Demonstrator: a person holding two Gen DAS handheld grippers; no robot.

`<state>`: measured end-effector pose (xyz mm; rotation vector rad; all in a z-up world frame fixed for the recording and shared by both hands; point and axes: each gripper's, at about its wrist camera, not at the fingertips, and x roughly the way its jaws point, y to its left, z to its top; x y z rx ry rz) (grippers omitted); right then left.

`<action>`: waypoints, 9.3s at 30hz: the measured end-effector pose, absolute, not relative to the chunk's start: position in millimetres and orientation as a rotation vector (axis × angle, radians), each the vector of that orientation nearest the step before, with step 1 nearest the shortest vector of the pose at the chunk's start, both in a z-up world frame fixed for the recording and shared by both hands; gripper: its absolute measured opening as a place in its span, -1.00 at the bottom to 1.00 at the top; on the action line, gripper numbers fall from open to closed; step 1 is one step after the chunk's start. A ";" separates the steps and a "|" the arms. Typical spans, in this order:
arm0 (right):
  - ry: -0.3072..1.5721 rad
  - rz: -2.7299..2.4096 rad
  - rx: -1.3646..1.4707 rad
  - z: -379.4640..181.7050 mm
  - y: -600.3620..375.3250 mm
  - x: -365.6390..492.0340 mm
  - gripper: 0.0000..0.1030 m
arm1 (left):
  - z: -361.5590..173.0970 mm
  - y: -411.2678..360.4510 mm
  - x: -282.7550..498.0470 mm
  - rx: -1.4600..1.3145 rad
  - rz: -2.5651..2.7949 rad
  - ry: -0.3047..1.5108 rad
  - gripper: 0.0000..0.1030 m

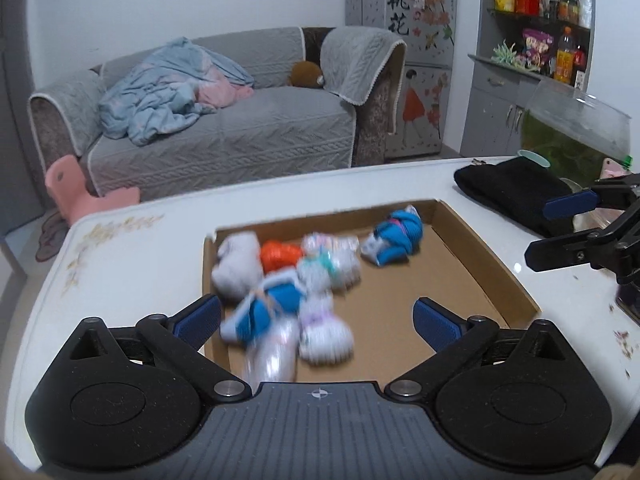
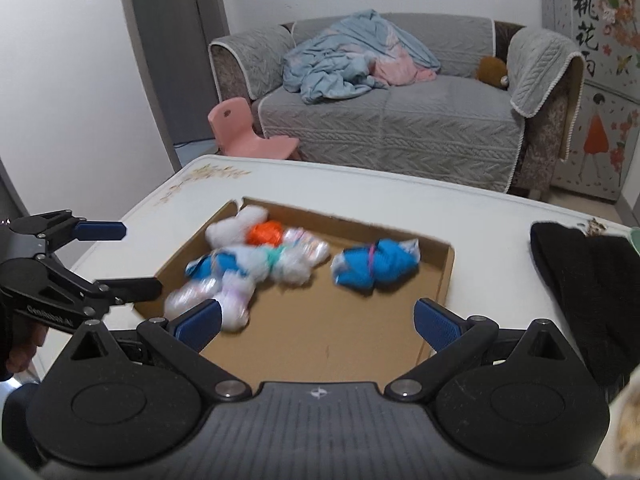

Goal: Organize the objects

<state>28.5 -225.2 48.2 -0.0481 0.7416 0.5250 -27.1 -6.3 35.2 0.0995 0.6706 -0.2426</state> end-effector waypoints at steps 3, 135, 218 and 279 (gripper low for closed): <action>0.718 0.544 -0.022 39.5 -230.0 0.6 0.99 | 18.7 -3.2 -59.3 0.082 -0.227 0.678 0.99; 0.627 0.600 -0.205 4.7 -248.2 87.3 -0.44 | -20.7 -92.4 95.4 0.288 -0.403 0.808 -0.05; 0.790 0.485 -0.379 4.8 -222.0 101.8 0.31 | -14.7 -85.9 116.6 0.044 -0.270 0.975 0.72; 0.781 0.381 -0.060 -59.7 -222.7 -55.0 0.90 | -60.0 2.8 -70.2 0.015 -0.195 0.887 0.98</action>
